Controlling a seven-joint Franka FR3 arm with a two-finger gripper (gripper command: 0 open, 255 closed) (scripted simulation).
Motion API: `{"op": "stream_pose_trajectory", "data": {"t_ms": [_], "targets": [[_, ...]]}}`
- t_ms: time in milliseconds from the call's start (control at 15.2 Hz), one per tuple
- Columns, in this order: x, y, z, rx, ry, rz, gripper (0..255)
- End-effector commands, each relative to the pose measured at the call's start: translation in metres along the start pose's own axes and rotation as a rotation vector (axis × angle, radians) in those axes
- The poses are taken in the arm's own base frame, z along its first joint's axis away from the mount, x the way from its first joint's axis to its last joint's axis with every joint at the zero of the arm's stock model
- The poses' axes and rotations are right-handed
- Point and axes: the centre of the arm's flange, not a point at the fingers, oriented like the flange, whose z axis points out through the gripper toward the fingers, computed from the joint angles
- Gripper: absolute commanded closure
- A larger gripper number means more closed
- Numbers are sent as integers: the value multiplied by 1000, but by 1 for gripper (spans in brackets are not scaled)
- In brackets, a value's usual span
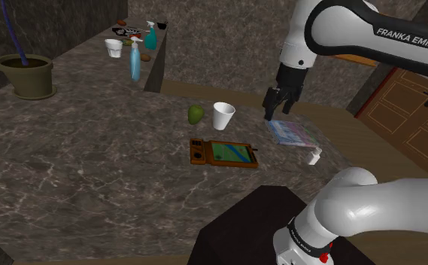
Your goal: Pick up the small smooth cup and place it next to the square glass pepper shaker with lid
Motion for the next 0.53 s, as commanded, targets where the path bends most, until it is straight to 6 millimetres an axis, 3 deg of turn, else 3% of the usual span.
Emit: {"op": "stream_pose_trajectory", "data": {"t_ms": [0, 462], "targets": [[0, 0, 0, 0, 0, 0, 0], [84, 9, 37, -36, -2, -37, 0]]}}
